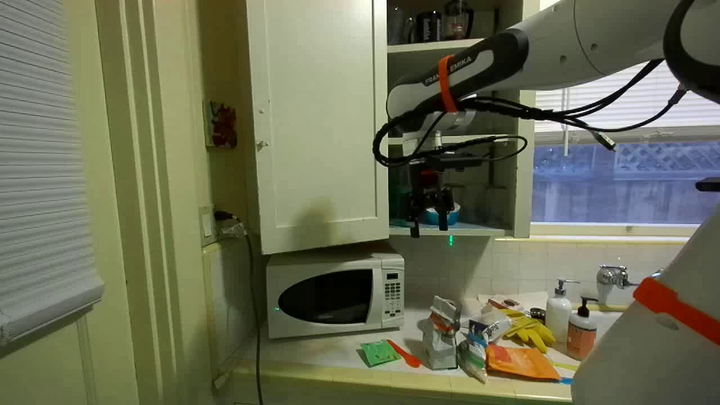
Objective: Place the blue butter knife inside the cup
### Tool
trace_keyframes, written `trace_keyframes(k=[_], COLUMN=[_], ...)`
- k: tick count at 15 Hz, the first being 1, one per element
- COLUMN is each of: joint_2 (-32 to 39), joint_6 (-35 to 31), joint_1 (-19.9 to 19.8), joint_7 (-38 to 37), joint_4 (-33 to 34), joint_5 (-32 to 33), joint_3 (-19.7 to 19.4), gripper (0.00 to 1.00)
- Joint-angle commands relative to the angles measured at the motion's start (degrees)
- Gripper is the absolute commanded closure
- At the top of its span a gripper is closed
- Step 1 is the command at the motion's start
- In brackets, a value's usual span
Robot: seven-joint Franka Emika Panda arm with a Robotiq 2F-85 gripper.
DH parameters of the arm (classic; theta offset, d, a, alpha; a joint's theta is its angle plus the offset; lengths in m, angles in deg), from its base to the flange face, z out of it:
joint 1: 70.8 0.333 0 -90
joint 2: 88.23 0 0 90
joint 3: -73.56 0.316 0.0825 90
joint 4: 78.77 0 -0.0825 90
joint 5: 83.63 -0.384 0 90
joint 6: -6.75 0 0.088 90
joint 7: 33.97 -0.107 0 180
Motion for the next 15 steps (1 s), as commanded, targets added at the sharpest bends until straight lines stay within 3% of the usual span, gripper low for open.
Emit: trace_keyframes(k=[1,6,7,15], joint_2=[0.0,0.0,1.3,2.7], joint_6=[0.1,0.1,-0.7,-8.9], joint_1=[0.2,0.2,-1.7,-11.5], joint_7=[-0.1,-0.1,-6.5,-16.7], joint_4=[0.1,0.1,0.3,-8.2], joint_5=[0.1,0.1,1.4,4.0], joint_3=[-0.2,-0.2,0.2,-7.8], gripper=[0.0,0.0,0.0,0.0])
